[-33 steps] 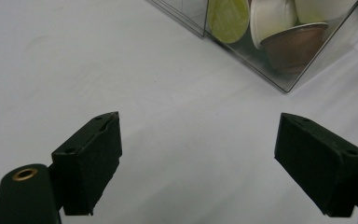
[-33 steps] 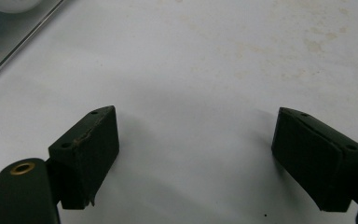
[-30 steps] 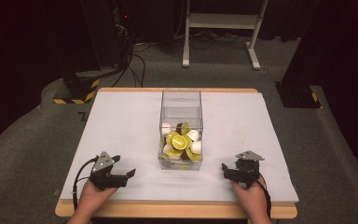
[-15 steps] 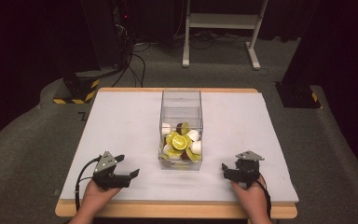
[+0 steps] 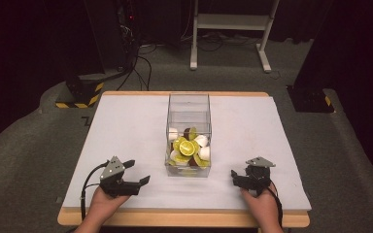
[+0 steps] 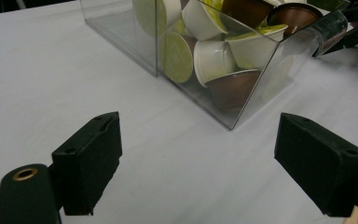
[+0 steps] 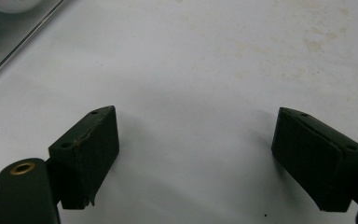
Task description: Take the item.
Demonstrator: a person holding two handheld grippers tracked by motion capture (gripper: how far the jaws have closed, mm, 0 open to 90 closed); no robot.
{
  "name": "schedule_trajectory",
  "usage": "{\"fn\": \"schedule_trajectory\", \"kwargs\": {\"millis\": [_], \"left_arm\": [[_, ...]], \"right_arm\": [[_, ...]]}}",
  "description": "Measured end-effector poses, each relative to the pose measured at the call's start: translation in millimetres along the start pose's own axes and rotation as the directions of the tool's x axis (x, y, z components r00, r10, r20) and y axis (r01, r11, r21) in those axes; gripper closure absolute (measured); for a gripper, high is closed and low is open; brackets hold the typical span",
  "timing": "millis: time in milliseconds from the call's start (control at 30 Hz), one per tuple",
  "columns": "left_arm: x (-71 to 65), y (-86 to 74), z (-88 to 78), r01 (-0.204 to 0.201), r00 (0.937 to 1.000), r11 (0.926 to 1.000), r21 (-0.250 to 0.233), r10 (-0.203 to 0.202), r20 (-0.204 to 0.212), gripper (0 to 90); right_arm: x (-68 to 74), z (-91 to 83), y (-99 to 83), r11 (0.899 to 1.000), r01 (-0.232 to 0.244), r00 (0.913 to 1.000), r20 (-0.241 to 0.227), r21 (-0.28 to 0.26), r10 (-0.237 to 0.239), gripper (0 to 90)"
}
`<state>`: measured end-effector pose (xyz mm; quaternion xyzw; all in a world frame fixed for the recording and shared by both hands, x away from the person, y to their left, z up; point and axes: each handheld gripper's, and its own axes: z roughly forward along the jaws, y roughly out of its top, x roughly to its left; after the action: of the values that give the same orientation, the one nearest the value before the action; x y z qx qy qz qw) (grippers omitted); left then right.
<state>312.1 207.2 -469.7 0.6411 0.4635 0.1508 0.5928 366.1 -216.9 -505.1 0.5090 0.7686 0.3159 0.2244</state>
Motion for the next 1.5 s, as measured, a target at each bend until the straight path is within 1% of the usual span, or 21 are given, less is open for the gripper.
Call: {"fn": "schedule_trajectory", "kwargs": {"millis": [33, 67, 133, 233, 300, 367, 600, 800, 967, 1033, 1133, 1167, 1267, 1333, 1400, 1433, 1500], "left_arm": [[-0.7, 0.6, 0.1, 0.000, 1.0000, 1.0000, -0.002, 0.000, 0.001, 15.2], [-2.4, 1.5, 0.6, 0.007, 1.0000, 0.9999, -0.008, -0.007, 0.004, 15.2], [-3.2, 3.2, 0.9, -0.003, 1.0000, 1.0000, -0.004, 0.003, 0.008, 15.3], [-5.9, 5.8, 3.6, 0.012, 0.9998, 0.9998, -0.015, -0.011, 0.013, 15.3], [-7.4, 7.0, 5.7, -0.002, 0.9999, 0.9999, -0.010, 0.002, 0.012, 15.4], [-9.2, 8.2, 7.8, -0.007, 0.9998, 0.9999, -0.007, 0.007, 0.017, 15.4], [-14.6, 13.4, 12.9, -0.003, 0.9995, 0.9999, -0.016, 0.003, 0.033, 15.4], [-19.1, 19.7, 18.3, -0.014, 0.9989, 0.9998, -0.016, 0.015, 0.045, 15.4], [-22.8, 23.6, 23.1, -0.010, 0.9985, 0.9996, -0.027, 0.011, 0.054, 15.4], [-23.2, 25.7, 24.4, -0.013, 0.9980, 0.9997, -0.020, 0.014, 0.062, 15.4], [-24.6, 27.4, 26.1, -0.010, 0.9976, 0.9996, -0.025, 0.011, 0.069, 16.4], [-25.5, 29.0, 27.2, -0.021, 0.9973, 0.9995, -0.022, 0.022, 0.069, 16.4], [-28.7, 31.7, 30.2, -0.016, 0.9971, 0.9996, -0.024, 0.018, 0.074, 16.4], [-31.1, 34.1, 33.6, -0.007, 0.9961, 0.9997, -0.024, 0.009, 0.088, 16.4], [-33.2, 35.1, 36.1, -0.005, 0.9954, 0.9997, -0.024, 0.007, 0.096, 16.2], [-34.7, 35.4, 37.2, 0.005, 0.9950, 0.9996, -0.028, -0.002, 0.100, 16.0], [-36.8, 36.6, 39.3, -0.006, 0.9946, 0.9997, -0.024, 0.008, 0.104, 15.7]], "right_arm": [[0.0, 0.0, 0.0, 1.000, 0.000, 1.0000, 0.000, 0.000, 0.000, 14.7], [0.0, 0.0, 0.0, 1.000, 0.000, 1.0000, 0.000, 0.000, 0.000, 14.7], [0.0, 0.0, 0.0, 1.000, 0.000, 1.0000, 0.000, 0.000, 0.000, 14.7], [0.0, 0.0, 0.0, 1.000, 0.000, 1.0000, 0.000, 0.000, 0.000, 14.7], [0.0, 0.0, 0.0, 1.000, 0.000, 1.0000, 0.000, 0.000, 0.000, 14.7], [0.1, -0.1, -0.1, 1.000, 0.000, 1.0000, 0.000, 0.001, 0.000, 14.7], [0.0, -0.1, -0.1, 1.000, 0.001, 1.0000, 0.000, 0.000, -0.001, 14.7], [0.3, -0.2, -0.1, 1.000, -0.003, 1.0000, 0.000, 0.001, 0.003, 14.7], [0.2, -0.1, -0.1, 1.000, -0.001, 1.0000, 0.000, 0.000, 0.001, 14.7], [0.2, -0.1, -0.1, 1.000, -0.001, 1.0000, 0.001, 0.000, 0.001, 14.7], [0.2, -0.1, -0.1, 1.000, -0.001, 1.0000, 0.000, 0.000, 0.001, 14.7], [0.2, -0.1, -0.1, 1.000, -0.001, 1.0000, 0.000, 0.000, 0.001, 14.7], [0.3, -0.2, -0.1, 1.000, -0.003, 1.0000, 0.000, 0.001, 0.003, 14.7], [0.2, -0.2, -0.1, 1.000, -0.003, 1.0000, 0.000, 0.001, 0.003, 14.8], [0.3, -0.2, -0.1, 1.000, -0.003, 1.0000, 0.000, 0.001, 0.003, 14.7], [0.3, -0.2, -0.2, 1.000, -0.003, 1.0000, 0.000, 0.001, 0.003, 14.8], [0.3, -0.2, -0.1, 1.000, -0.003, 1.0000, 0.000, 0.001, 0.003, 14.8]]}}
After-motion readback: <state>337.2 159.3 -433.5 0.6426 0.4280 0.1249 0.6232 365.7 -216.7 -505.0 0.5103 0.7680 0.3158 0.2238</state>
